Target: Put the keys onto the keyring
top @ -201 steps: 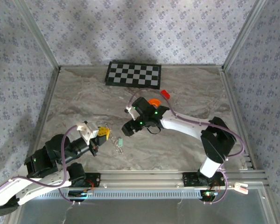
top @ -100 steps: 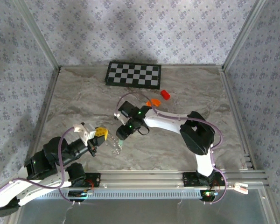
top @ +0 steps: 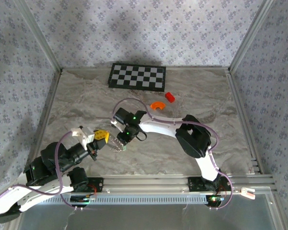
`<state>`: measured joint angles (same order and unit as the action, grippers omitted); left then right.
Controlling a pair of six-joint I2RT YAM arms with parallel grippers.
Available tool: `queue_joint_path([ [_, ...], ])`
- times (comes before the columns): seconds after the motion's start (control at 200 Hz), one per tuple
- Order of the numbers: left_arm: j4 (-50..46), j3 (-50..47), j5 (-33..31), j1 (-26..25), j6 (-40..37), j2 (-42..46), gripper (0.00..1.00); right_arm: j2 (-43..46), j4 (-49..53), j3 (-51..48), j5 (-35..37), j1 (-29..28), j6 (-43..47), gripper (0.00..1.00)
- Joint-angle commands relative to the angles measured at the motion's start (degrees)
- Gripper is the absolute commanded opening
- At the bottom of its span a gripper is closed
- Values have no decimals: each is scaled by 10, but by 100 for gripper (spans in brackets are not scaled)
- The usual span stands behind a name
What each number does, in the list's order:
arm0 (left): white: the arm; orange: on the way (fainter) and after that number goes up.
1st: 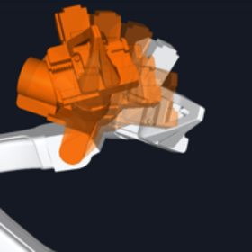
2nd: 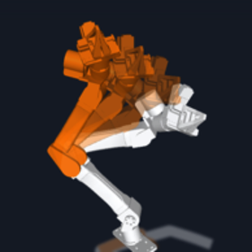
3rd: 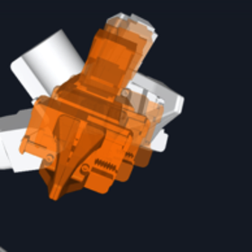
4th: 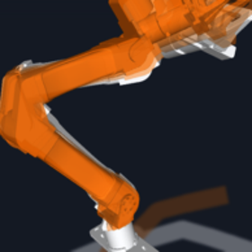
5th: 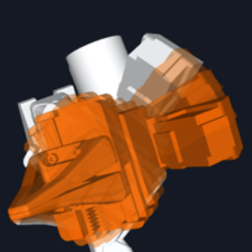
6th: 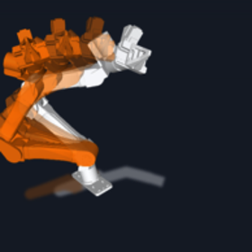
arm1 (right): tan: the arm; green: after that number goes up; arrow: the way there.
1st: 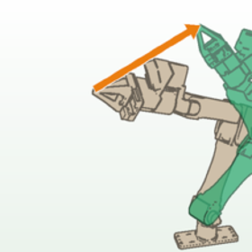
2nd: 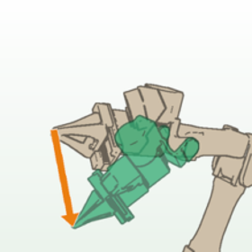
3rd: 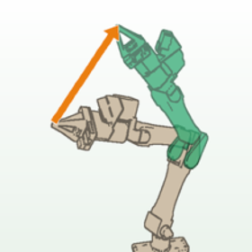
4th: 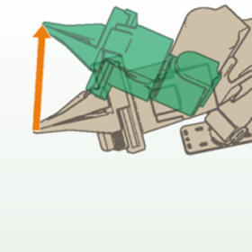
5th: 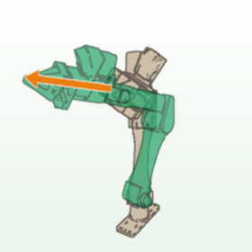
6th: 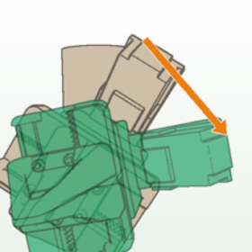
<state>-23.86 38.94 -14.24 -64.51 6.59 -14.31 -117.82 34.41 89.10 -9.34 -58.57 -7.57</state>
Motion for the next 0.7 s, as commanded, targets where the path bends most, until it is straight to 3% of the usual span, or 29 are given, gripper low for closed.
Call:
queue_joint_path([
  [0.0,32,1,-5,1,4,6,0,-19,39,25,25,-5,9,44],
  [0.695,37,-1,-1,1,3,7,0,-47,62,42,25,-12,23,24],
])
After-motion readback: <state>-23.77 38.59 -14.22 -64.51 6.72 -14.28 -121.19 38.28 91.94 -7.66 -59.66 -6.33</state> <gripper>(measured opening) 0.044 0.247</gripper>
